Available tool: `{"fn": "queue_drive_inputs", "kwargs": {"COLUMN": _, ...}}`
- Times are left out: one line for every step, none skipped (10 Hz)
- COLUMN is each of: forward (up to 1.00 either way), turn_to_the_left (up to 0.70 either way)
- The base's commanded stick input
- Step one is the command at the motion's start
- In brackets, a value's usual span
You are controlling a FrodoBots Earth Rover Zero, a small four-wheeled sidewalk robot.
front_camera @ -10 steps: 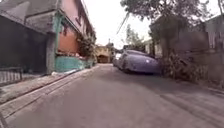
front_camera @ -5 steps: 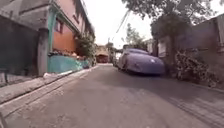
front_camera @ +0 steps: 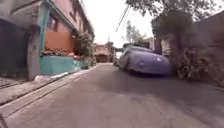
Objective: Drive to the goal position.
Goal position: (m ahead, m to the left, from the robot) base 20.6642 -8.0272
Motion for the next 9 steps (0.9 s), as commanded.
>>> {"fn": "queue_drive_inputs", "kwargs": {"forward": 1.00, "turn_to_the_left": 0.03}}
{"fn": "queue_drive_inputs", "kwargs": {"forward": 1.00, "turn_to_the_left": 0.00}}
{"fn": "queue_drive_inputs", "kwargs": {"forward": 1.00, "turn_to_the_left": 0.00}}
{"fn": "queue_drive_inputs", "kwargs": {"forward": 1.00, "turn_to_the_left": 0.00}}
{"fn": "queue_drive_inputs", "kwargs": {"forward": 1.00, "turn_to_the_left": 0.00}}
{"fn": "queue_drive_inputs", "kwargs": {"forward": 1.00, "turn_to_the_left": 0.00}}
{"fn": "queue_drive_inputs", "kwargs": {"forward": 1.00, "turn_to_the_left": 0.00}}
{"fn": "queue_drive_inputs", "kwargs": {"forward": 1.00, "turn_to_the_left": 0.00}}
{"fn": "queue_drive_inputs", "kwargs": {"forward": 1.00, "turn_to_the_left": 0.00}}
